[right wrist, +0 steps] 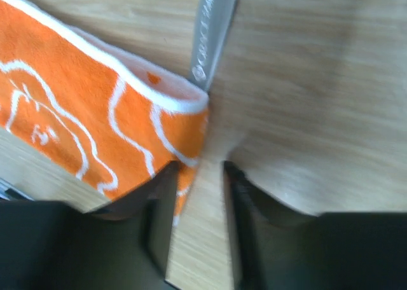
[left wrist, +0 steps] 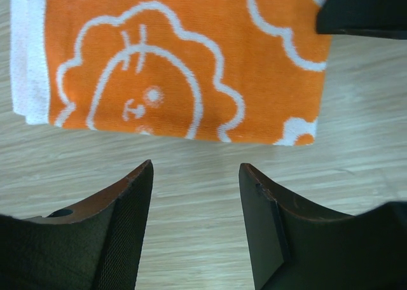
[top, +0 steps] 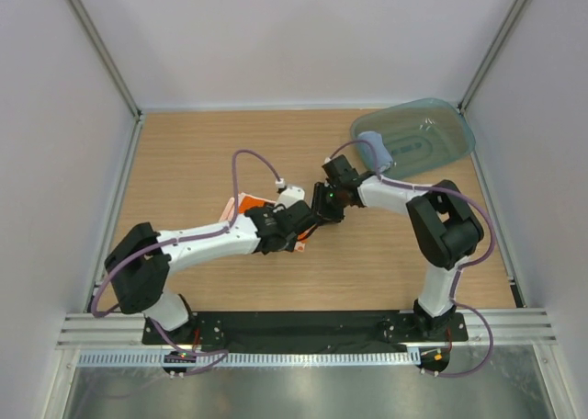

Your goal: Roll the towels

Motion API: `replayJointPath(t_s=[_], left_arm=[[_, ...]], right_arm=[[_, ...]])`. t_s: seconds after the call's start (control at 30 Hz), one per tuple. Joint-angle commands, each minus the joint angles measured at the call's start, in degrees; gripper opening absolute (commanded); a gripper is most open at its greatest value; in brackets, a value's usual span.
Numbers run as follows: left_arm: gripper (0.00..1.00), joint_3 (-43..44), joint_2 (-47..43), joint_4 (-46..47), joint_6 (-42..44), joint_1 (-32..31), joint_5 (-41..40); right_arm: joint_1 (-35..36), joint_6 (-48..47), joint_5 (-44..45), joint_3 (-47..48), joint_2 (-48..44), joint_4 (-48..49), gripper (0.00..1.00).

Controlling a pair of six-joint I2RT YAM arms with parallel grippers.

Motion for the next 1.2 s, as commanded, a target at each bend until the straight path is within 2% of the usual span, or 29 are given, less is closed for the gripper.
replayJointPath(t_s=[0.0,0.1,0.23,0.37,0.57,0.93,1.03,1.13,1.17], left_arm=[[0.57,3.19,2.3,2.73,1.04,-2.52,-2.73],[0.57,4.86,3.88,3.08,1.21,-4.9,-3.34],[0.58,6.79,5.9,5.53,2.09,-6.84,-2.64],[0.58,7.67,9.23,7.81,2.18,-7.1,-1.06],[0.58,8.55,14.33,9.93,2.36,-7.19,0.0],[0.56,8.38,20.49,9.4,-1.16,-7.1,-1.23],[0.52,7.67,21.37,9.84,-0.98,-7.1,-1.85],[0.44,7.32,22.25,10.28,-0.98,-7.1,-2.11],[0.38,7.23,22.34,10.37,-1.07,-7.1,-2.2]], right_arm=[[0.07,-3.79,7.9,1.85,-4.03,-10.7,0.46],[-0.02,-5.54,11.23,5.81,-8.42,-15.63,0.59],[-1.16,-7.3,18.96,8.37,-12.99,-21.86,0.69],[-5.02,-7.4,20.82,5.04,-17.82,-23.46,0.7],[-11.97,-7.74,18.28,-1.82,-22.49,-23.11,0.72],[-13.82,-9.15,17.84,-2.18,-25.31,-25.3,0.72],[-13.91,-9.24,17.75,-2.27,-25.57,-25.48,0.72],[-13.99,-9.33,17.57,-2.27,-25.57,-25.48,0.72],[-13.99,-9.33,17.4,-2.27,-25.57,-25.48,0.72]])
